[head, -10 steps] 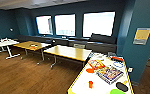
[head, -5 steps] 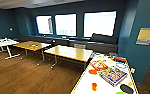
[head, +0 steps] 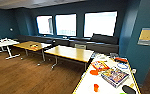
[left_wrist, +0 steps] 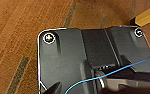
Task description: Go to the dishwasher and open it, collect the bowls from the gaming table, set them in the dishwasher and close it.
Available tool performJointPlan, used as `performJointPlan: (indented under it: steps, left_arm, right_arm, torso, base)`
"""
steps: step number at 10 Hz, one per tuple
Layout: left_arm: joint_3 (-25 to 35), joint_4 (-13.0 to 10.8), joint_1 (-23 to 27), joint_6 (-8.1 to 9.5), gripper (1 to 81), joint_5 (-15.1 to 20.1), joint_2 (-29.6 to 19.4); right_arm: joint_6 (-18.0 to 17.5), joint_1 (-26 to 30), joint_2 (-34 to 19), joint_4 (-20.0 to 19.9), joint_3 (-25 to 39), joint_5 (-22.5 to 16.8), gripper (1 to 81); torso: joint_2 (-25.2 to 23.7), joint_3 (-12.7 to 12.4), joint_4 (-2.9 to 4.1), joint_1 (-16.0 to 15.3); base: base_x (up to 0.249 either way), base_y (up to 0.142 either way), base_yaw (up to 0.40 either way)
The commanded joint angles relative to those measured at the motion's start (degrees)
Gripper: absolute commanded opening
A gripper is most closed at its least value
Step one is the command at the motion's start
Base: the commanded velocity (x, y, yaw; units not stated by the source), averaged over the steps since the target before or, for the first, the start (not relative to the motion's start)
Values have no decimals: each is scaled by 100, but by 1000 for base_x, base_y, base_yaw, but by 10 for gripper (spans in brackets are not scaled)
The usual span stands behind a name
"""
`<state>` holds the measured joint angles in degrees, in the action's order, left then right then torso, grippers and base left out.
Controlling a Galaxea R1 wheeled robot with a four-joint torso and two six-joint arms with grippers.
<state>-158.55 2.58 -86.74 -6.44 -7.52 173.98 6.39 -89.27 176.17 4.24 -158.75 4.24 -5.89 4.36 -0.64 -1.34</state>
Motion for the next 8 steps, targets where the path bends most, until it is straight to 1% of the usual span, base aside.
performJointPlan:
  steps: [1, 6, 8]
  left_arm:
    - [-1, 23, 302, -24, 811, 269, 14]
    - [-9, -21, 310, -24, 811, 286, -12]
    - [-18, -39, 310, -24, 811, 304, -21]
  right_arm:
    - [12, 273, -18, 6, -6, -292, 811]
    - [12, 265, -26, 6, -6, -292, 811]
    - [12, 265, -18, 6, 2, -292, 811]
  torso:
    - [0, 0, 0, 0]
    - [0, 0, 0, 0]
    - [0, 0, 0, 0]
  base:
    - [0, 0, 0]
    - [0, 0, 0]
    - [0, 0, -139]
